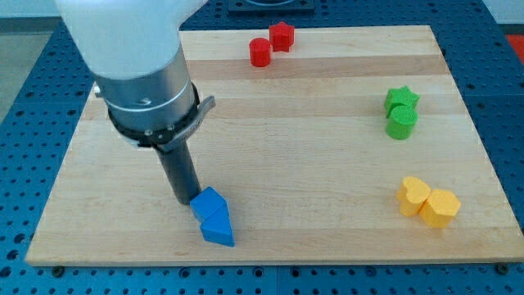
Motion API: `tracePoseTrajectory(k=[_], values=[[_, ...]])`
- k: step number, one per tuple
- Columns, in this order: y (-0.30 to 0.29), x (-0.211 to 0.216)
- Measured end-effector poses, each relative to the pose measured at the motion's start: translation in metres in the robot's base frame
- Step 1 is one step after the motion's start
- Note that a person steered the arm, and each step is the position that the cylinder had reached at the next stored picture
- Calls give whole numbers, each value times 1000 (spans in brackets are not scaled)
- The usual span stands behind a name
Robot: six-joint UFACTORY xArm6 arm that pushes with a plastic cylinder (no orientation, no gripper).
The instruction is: Separate the green star and green circle
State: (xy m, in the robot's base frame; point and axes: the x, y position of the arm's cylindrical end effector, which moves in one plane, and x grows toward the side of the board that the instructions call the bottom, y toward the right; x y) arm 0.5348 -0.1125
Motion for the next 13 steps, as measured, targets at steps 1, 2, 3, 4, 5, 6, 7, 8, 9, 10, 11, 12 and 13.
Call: tracePoseTrajectory(k=[1,2,3,4,5,6,7,8,9,10,11,12,13], values=[[29,-36],[125,-43],[230,-43],[239,-43],[243,-43],[279,-43],[337,-45],[388,-83],[391,-89],[378,-109],[374,-115],[367,-115],[314,-115]])
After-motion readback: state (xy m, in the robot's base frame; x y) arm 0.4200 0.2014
